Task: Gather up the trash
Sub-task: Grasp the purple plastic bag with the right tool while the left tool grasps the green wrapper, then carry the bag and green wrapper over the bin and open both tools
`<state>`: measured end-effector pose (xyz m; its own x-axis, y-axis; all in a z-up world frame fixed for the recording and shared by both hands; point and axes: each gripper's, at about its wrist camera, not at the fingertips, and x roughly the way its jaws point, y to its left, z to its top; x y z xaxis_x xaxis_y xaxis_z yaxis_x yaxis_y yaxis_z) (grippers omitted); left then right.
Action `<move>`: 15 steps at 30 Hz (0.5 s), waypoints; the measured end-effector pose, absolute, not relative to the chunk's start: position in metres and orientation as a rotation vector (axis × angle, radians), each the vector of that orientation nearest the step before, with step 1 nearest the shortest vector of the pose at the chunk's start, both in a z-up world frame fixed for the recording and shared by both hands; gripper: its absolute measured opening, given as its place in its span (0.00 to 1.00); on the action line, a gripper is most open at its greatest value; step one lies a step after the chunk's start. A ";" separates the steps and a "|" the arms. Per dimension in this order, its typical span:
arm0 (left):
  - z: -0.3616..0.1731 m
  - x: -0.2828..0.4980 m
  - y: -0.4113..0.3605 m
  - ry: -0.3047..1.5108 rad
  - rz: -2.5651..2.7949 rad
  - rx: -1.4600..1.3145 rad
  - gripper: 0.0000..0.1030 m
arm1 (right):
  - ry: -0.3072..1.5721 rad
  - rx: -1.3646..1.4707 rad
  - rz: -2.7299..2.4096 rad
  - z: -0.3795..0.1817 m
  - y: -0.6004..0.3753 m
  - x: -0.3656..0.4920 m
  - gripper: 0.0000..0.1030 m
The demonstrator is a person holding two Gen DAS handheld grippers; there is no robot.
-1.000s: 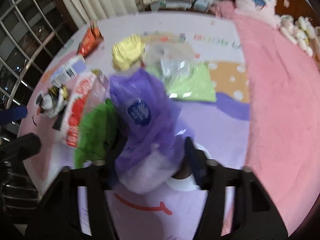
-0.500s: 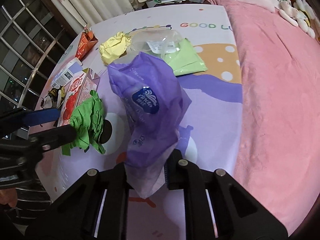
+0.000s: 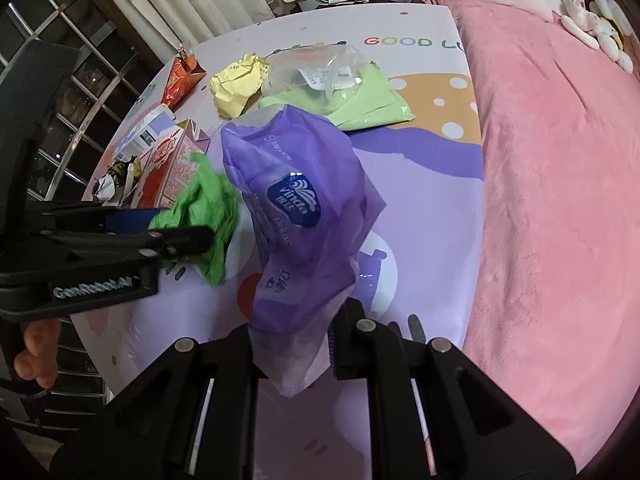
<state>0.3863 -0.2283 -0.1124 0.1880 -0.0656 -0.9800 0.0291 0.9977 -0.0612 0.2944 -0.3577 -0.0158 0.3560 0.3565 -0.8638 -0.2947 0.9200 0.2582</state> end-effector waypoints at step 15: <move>-0.097 0.366 -0.250 1.278 -0.110 0.006 0.29 | 1.115 0.062 0.402 -0.011 -0.357 0.273 0.07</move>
